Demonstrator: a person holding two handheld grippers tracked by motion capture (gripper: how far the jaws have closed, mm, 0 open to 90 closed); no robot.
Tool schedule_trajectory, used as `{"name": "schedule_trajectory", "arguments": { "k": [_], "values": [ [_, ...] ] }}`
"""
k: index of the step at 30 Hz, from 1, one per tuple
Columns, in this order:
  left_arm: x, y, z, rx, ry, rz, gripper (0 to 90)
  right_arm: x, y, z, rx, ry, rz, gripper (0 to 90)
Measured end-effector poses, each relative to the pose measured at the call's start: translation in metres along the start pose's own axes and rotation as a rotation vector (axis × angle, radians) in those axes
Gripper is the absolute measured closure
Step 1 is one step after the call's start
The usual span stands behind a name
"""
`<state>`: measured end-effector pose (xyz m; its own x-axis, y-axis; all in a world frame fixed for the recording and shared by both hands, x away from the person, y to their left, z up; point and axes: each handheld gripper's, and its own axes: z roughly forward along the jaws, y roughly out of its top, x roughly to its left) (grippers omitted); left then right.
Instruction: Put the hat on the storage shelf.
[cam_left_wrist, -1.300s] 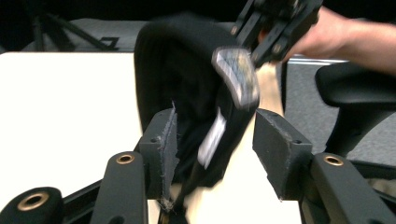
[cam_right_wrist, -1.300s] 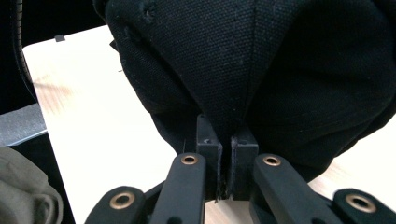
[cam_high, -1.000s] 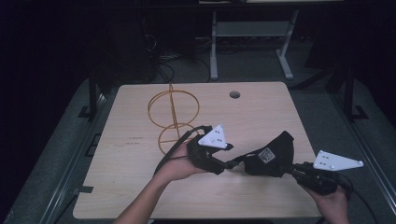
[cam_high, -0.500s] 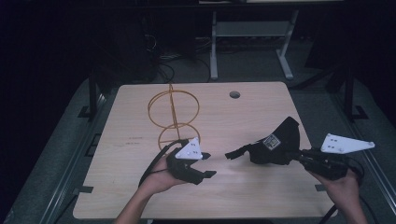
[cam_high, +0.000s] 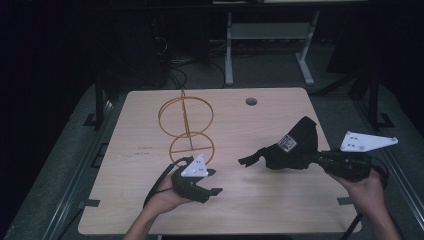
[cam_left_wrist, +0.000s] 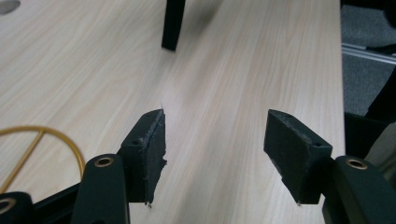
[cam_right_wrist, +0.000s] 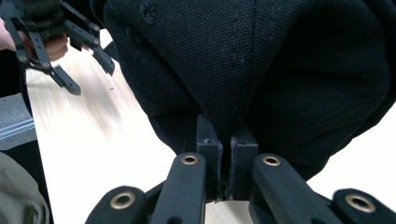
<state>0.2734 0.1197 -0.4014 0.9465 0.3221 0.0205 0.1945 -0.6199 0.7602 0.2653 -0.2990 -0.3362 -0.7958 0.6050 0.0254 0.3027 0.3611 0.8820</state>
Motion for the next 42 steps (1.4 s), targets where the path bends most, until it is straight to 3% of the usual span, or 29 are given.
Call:
{"name": "schedule_trajectory", "arguments": {
  "k": [9,25,27,42],
  "values": [
    [0.005,-0.014,0.003,0.015,0.033,-0.015,37.3,0.0,0.026,0.007,-0.003,0.023,-0.034,85.9],
    [0.008,-0.018,0.001,0.016,0.029,-0.025,36.9,0.004,0.088,0.02,-0.044,0.072,-0.102,85.9],
    [0.008,-0.018,0.001,0.014,0.03,-0.022,36.9,0.006,0.103,0.027,-0.041,0.082,-0.124,85.9],
    [0.01,-0.021,0.004,0.029,0.011,-0.023,36.7,0.018,0.163,0.075,0.019,0.13,-0.221,85.8]
  ]
}}
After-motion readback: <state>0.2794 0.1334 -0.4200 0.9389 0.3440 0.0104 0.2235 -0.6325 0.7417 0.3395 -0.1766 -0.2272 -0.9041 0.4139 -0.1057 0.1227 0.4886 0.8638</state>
